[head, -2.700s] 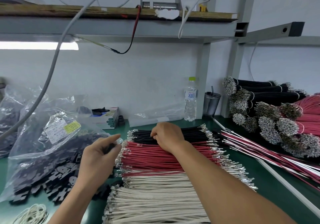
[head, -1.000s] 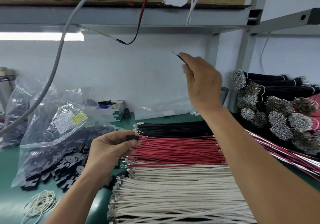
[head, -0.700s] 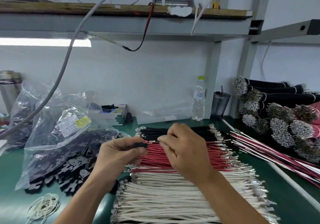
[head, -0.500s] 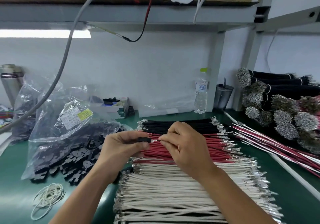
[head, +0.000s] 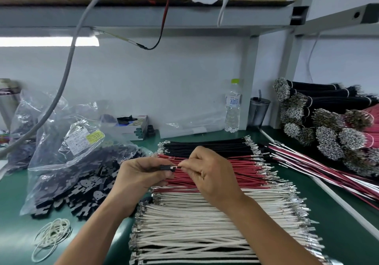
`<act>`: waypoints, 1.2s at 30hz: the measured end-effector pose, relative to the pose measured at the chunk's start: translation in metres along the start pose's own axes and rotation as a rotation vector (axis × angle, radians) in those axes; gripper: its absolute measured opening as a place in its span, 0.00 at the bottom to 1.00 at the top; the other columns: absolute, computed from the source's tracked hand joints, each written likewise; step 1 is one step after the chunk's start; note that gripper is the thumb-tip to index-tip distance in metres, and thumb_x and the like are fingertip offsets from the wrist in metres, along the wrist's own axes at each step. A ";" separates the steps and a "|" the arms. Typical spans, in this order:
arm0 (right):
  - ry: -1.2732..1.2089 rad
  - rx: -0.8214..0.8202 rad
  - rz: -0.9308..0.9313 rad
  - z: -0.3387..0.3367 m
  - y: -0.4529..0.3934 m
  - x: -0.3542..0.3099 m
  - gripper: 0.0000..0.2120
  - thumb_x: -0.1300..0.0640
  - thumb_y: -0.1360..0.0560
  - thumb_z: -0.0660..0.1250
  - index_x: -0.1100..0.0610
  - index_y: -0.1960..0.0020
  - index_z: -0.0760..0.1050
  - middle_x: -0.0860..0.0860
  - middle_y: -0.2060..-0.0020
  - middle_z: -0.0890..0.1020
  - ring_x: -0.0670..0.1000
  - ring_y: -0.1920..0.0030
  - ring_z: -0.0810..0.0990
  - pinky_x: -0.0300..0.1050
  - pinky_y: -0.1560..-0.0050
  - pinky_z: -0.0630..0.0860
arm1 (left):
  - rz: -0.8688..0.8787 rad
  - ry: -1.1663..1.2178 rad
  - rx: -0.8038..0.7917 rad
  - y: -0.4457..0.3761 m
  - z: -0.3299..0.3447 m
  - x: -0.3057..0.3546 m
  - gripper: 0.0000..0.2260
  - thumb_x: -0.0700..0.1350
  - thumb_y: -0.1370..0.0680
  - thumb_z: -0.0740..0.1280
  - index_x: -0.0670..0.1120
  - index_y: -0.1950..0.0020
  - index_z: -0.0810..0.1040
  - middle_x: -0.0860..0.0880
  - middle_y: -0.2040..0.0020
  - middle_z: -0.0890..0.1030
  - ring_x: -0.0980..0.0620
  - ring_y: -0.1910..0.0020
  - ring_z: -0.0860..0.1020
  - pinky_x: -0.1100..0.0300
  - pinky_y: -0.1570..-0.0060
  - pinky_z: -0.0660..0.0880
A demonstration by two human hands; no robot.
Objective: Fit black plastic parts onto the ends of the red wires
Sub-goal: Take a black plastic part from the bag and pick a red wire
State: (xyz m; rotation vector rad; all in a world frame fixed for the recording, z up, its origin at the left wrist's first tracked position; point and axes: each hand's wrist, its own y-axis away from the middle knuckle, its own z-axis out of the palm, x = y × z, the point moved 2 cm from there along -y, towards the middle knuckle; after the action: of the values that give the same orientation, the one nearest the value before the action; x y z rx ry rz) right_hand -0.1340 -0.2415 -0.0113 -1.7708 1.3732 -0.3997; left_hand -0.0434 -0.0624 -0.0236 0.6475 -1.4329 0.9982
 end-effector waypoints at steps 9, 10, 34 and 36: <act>0.107 -0.048 -0.030 0.012 0.006 -0.010 0.06 0.54 0.21 0.68 0.53 0.52 0.83 0.45 0.62 0.75 0.46 0.62 0.74 0.47 0.69 0.75 | 0.037 -0.178 -0.011 -0.001 0.002 -0.004 0.12 0.29 0.31 0.77 0.45 0.55 0.89 0.38 0.59 0.87 0.45 0.61 0.87 0.60 0.60 0.84; 0.092 -0.053 -0.006 0.013 0.006 -0.010 0.06 0.53 0.21 0.68 0.53 0.51 0.84 0.45 0.61 0.75 0.46 0.62 0.74 0.46 0.67 0.76 | 0.054 -0.190 -0.004 0.000 0.002 -0.002 0.11 0.31 0.31 0.78 0.46 0.55 0.89 0.39 0.59 0.88 0.45 0.62 0.87 0.60 0.60 0.84; 0.037 -0.022 0.119 0.005 -0.002 -0.001 0.07 0.51 0.20 0.68 0.53 0.53 0.81 0.43 0.57 0.78 0.44 0.55 0.76 0.38 0.56 0.71 | 0.095 -0.153 0.008 0.002 0.007 0.004 0.11 0.42 0.35 0.79 0.47 0.54 0.89 0.41 0.59 0.88 0.43 0.59 0.88 0.61 0.57 0.83; 0.034 -0.004 0.085 0.008 -0.003 -0.005 0.06 0.54 0.20 0.68 0.55 0.54 0.80 0.46 0.58 0.78 0.46 0.55 0.75 0.40 0.55 0.72 | 0.122 -0.164 0.024 0.003 0.006 0.005 0.11 0.43 0.35 0.79 0.50 0.54 0.89 0.42 0.60 0.88 0.44 0.60 0.88 0.61 0.57 0.83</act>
State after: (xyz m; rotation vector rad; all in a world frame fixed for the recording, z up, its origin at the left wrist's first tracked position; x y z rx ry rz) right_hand -0.1280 -0.2333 -0.0123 -1.7100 1.4687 -0.3832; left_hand -0.0495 -0.0657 -0.0192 0.6786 -1.6219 1.0786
